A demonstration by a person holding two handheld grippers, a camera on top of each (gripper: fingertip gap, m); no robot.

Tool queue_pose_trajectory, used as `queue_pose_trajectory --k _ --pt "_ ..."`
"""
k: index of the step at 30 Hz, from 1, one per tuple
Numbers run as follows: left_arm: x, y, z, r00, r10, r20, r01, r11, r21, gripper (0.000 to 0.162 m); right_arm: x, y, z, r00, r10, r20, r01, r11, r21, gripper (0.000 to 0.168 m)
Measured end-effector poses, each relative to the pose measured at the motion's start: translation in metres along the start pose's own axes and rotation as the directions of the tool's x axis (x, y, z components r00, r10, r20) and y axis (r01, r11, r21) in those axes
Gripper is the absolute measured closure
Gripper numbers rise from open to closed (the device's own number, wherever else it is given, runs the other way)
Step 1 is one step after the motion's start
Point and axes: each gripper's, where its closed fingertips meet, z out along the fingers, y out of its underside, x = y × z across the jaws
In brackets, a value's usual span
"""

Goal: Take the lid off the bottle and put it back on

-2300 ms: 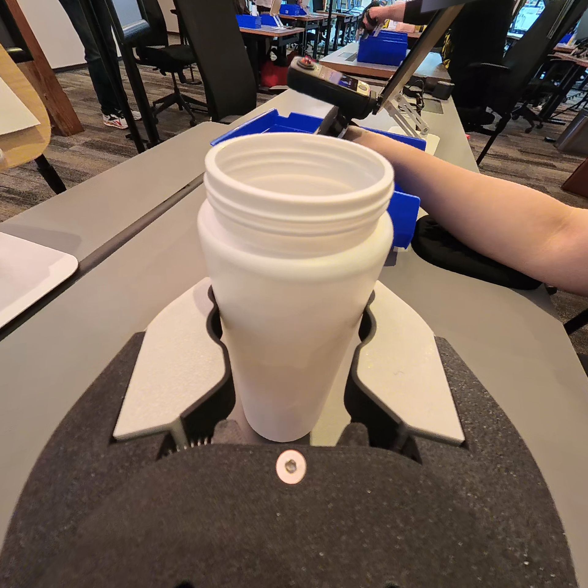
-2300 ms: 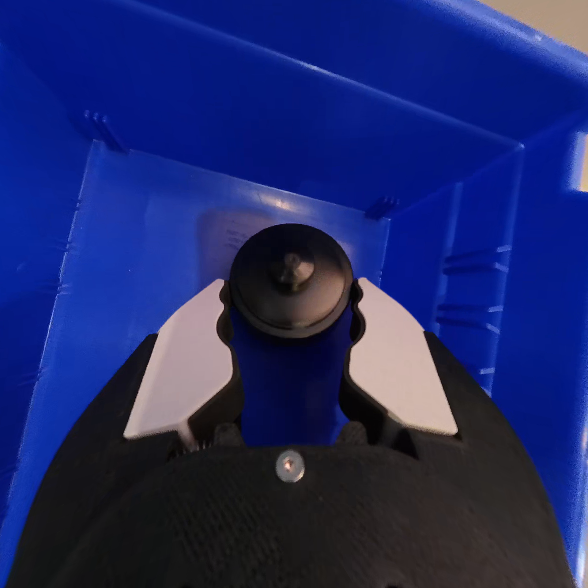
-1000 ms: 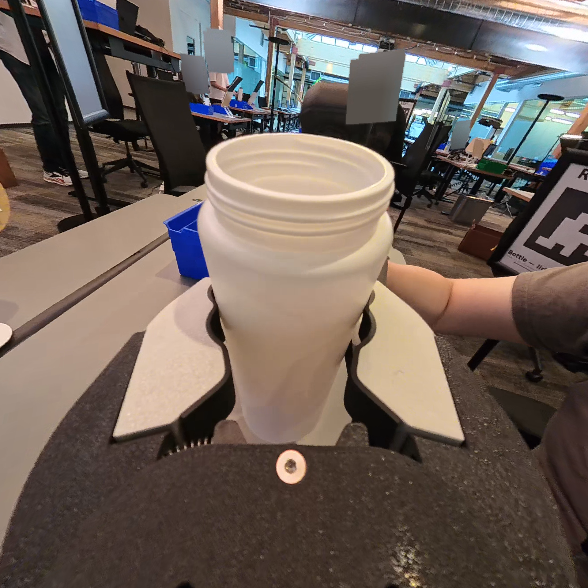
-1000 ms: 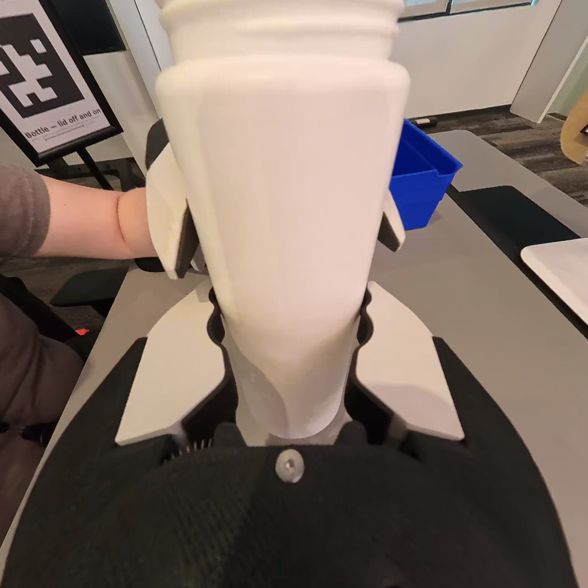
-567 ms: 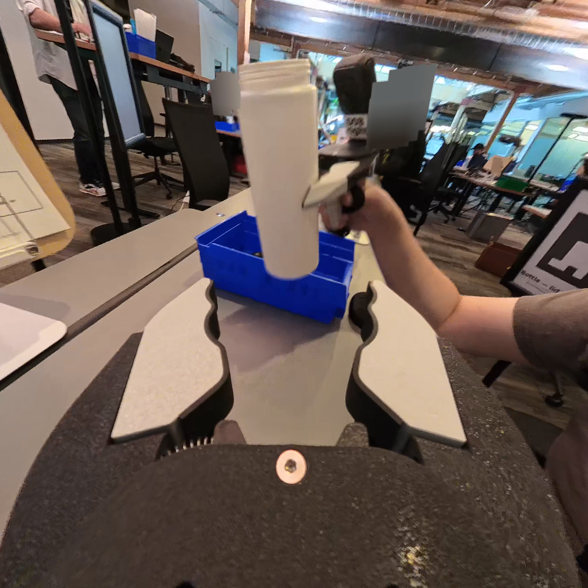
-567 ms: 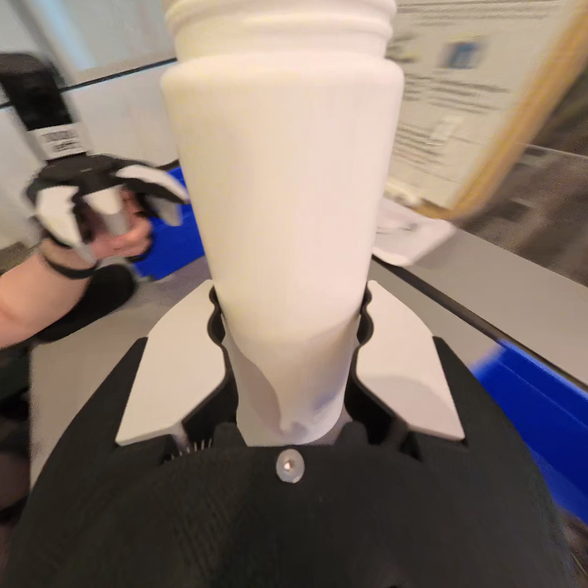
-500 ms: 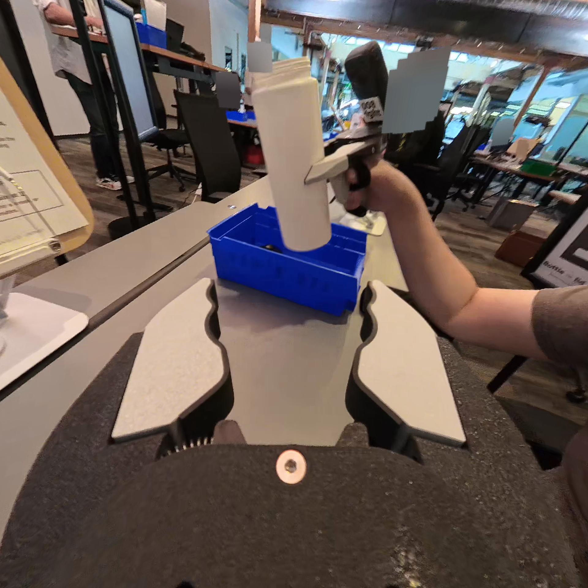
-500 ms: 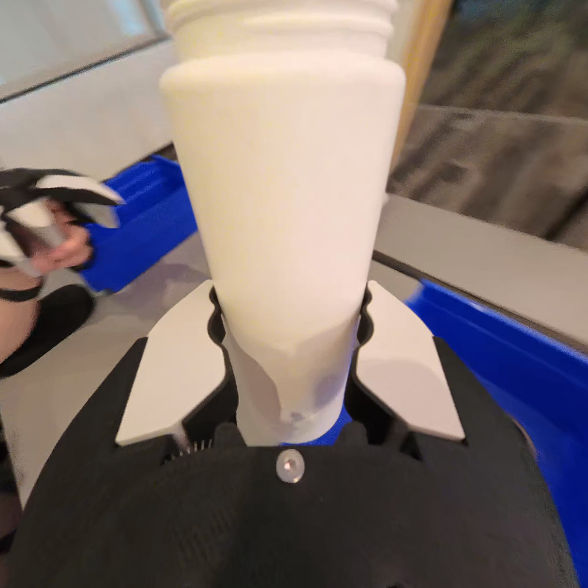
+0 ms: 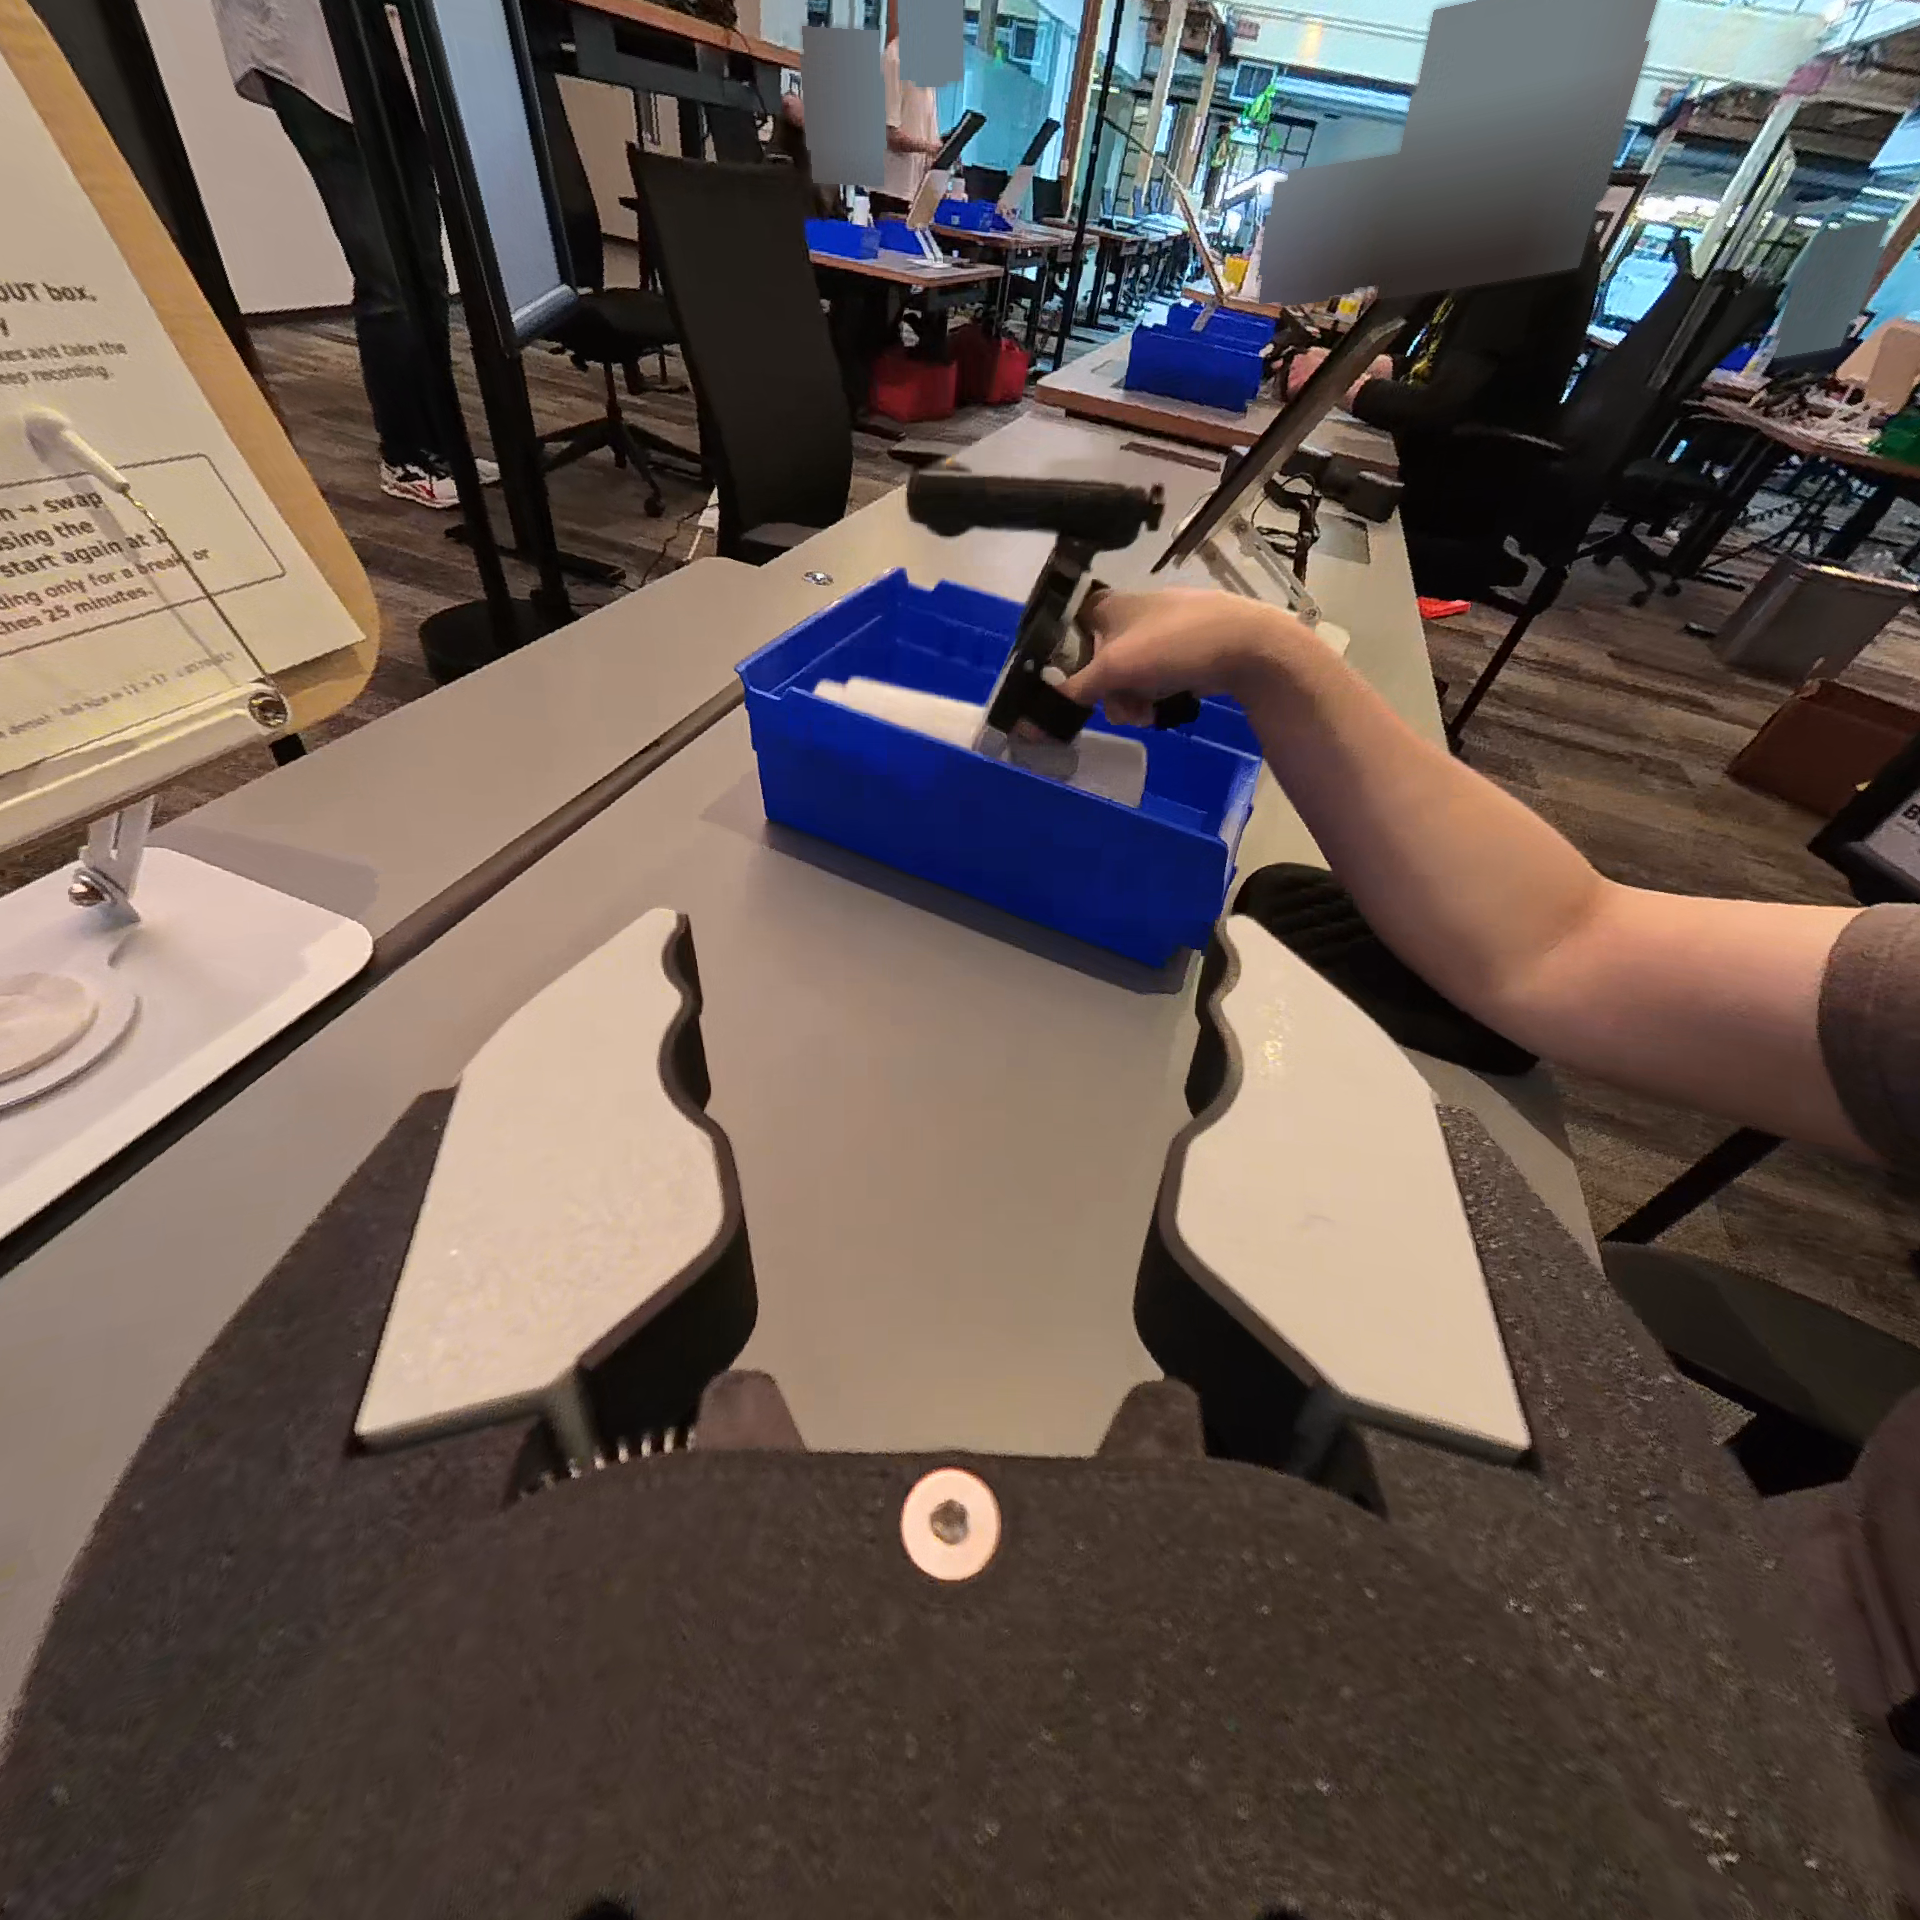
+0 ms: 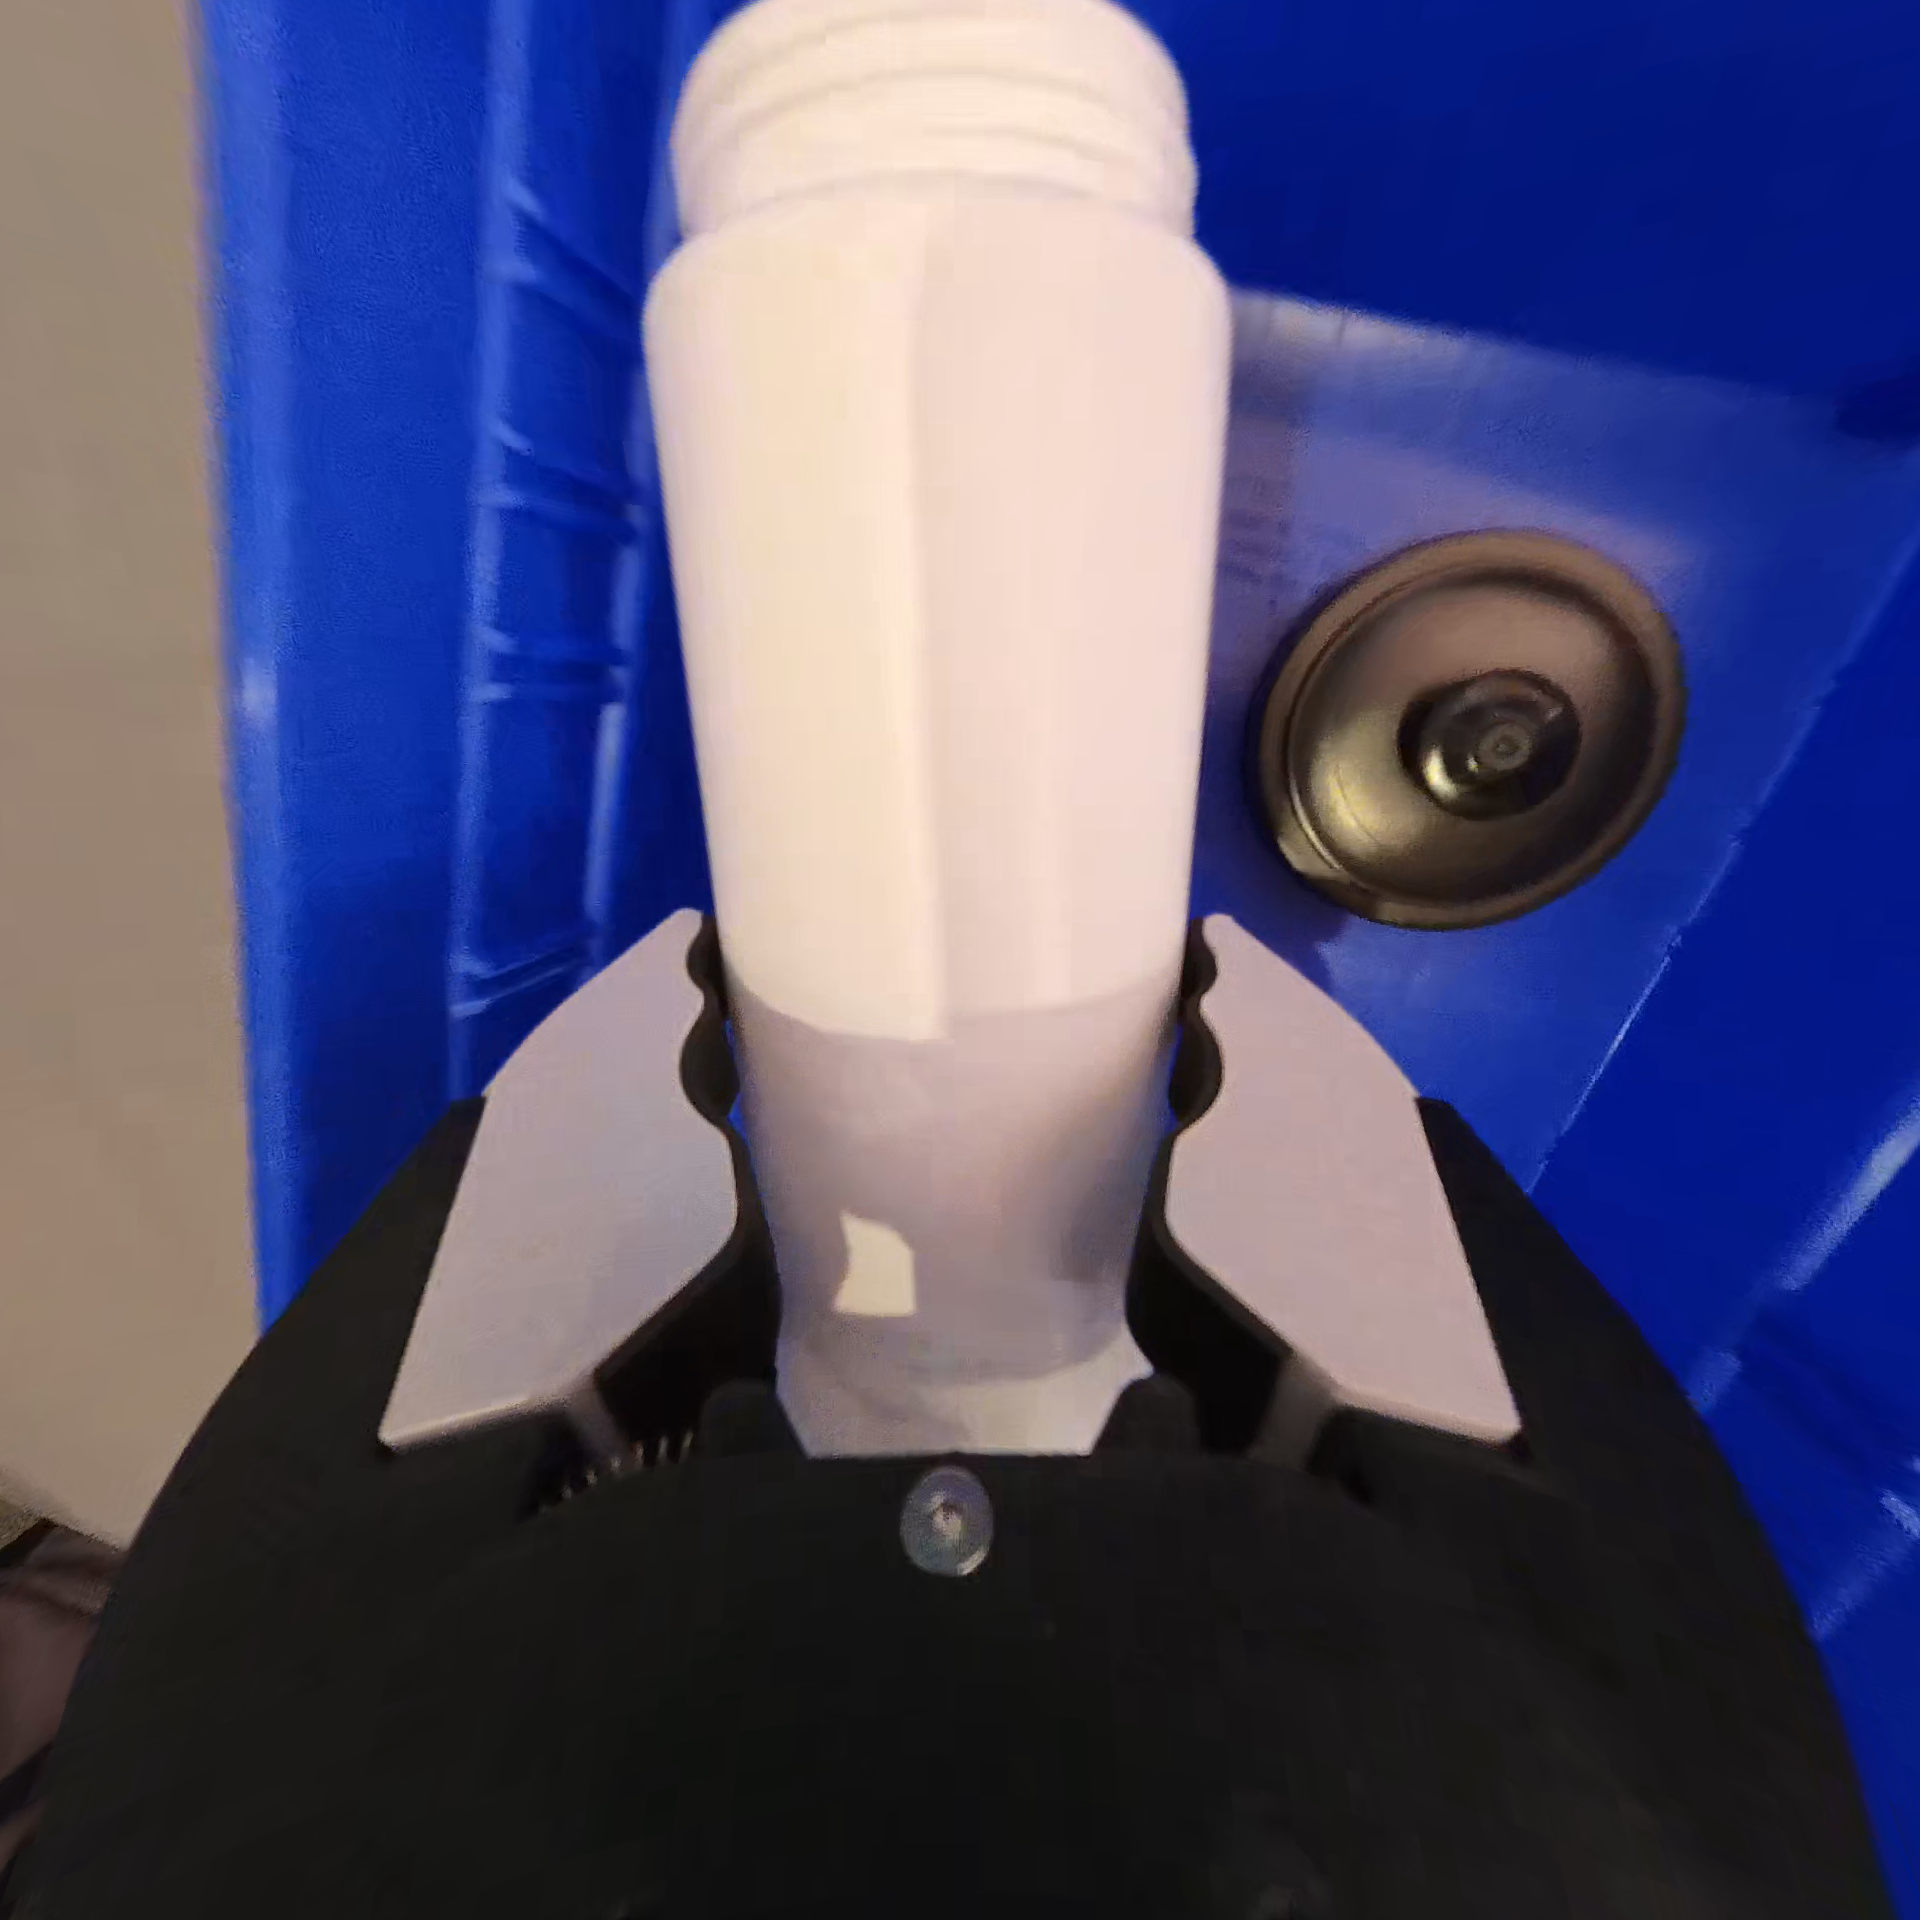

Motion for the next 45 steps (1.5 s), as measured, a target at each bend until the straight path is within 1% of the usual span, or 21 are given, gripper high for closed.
queue_pose_trajectory --k 6,10,13,15,16,17,19,21,22,24,26,27,30,31,33,35,37,39,41,43,45 --pt "-0.001 -0.002 -0.003 1.000 0.010 0.019 -0.010 1.000 -0.007 0.071 0.007 0.003 0.005 0.997 0.073 -0.026 -0.074 0.997 -0.017 0.083" --pt "-0.008 -0.007 -0.011 0.999 0.007 0.050 -0.007 1.000 0.005 0.070 0.010 0.000 -0.004 0.997 0.000 -0.081 -0.001 1.000 -0.015 0.084" --pt "-0.019 -0.018 -0.030 0.994 0.015 0.112 -0.017 1.000 0.017 0.069 0.000 -0.012 -0.033 0.995 -0.061 -0.081 0.069 0.993 0.097 0.082" --pt "-0.032 -0.026 -0.052 0.981 0.023 0.192 -0.026 1.000 0.013 0.069 -0.008 -0.021 -0.062 0.991 -0.110 -0.080 0.125 0.971 0.204 0.081" --pt "-0.042 -0.028 -0.067 0.966 0.035 0.256 -0.035 0.999 -0.003 0.069 -0.004 -0.023 -0.078 0.987 -0.115 -0.108 0.139 0.957 0.256 0.082" --pt "-0.055 -0.029 -0.085 0.939 0.056 0.340 -0.049 0.998 -0.030 0.070 0.005 -0.023 -0.093 0.984 -0.101 -0.147 0.142 0.943 0.302 0.082" --pt "-0.084 -0.024 -0.126 0.846 0.106 0.523 -0.048 0.991 -0.122 0.070 0.034 -0.017 -0.115 0.978 -0.033 -0.207 0.108 0.925 0.363 0.083" --pt "-0.112 -0.010 -0.172 0.721 0.144 0.678 0.017 0.974 -0.224 0.072 0.067 -0.004 -0.120 0.975 0.054 -0.216 0.030 0.930 0.367 0.082" --pt "-0.124 -0.001 -0.193 0.667 0.159 0.728 0.057 0.963 -0.263 0.072 0.081 0.004 -0.116 0.973 0.093 -0.210 -0.015 0.938 0.347 0.082" --pt "-0.142 0.008 -0.228 0.585 0.142 0.798 0.117 0.960 -0.256 0.070 0.105 0.017 -0.106 0.964 0.139 -0.226 -0.067 0.952 0.298 0.082" --pt "-0.155 0.015 -0.259 0.517 0.090 0.851 0.174 0.963 -0.207 0.074 0.120 0.026 -0.094 0.956 0.143 -0.255 -0.081 0.968 0.237 0.085" --pt "-0.160 0.026 -0.271 0.495 0.069 0.866 0.225 0.953 -0.205 0.075 0.122 0.030 -0.086 0.959 0.135 -0.247 -0.085 0.976 0.202 0.086" --pt "-0.175 0.073 -0.304 0.426 0.074 0.902 0.421 0.866 -0.270 0.074 0.125 0.038 -0.066 0.963 0.132 -0.233 -0.107 0.987 0.116 0.089" --pt "-0.179 0.088 -0.310 0.413 0.073 0.908 0.474 0.834 -0.283 0.076 0.125 0.040 -0.060 0.967 0.127 -0.221 -0.109 0.990 0.092 0.094" --pt "-0.187 0.116 -0.316 0.402 0.029 0.915 0.570 0.774 -0.275 0.082 0.124 0.045 -0.051 0.971 0.123 -0.205 -0.117 0.992 0.041 0.112" --pt "-0.194 0.140 -0.323 0.381 0.017 0.924 0.645 0.712 -0.279 0.083 0.120 0.049 -0.045 0.977 0.120 -0.174 -0.121 0.993 0.006 0.139" --pt "-0.199 0.162 -0.331 0.364 0.043 0.930 0.702 0.644 -0.304 0.085 0.118 0.051 -0.043 0.982 0.124 -0.145 -0.126 0.992 -0.008 0.158" --pt "-0.199 0.182 -0.337 0.358 0.059 0.932 0.753 0.571 -0.326 0.086 0.116 0.051 -0.043 0.982 0.145 -0.122 -0.146 0.989 -0.003 0.159" --pt "-0.198 0.194 -0.342 0.357 0.074 0.931 0.782 0.522 -0.341 0.089 0.114 0.052 -0.042 0.983 0.157 -0.091 -0.158 0.987 0.000 0.160" --pt "-0.196 0.203 -0.341 0.360 0.044 0.932 0.804 0.492 -0.334 0.093 0.114 0.052 -0.042 0.983 0.167 -0.076 -0.167 0.986 0.002 0.160" --pt "-0.197 0.209 -0.343 0.356 0.030 0.934 0.813 0.483 -0.325 0.098 0.113 0.052 -0.042 0.984 0.159 -0.082 -0.159 0.987 -0.002 0.160"
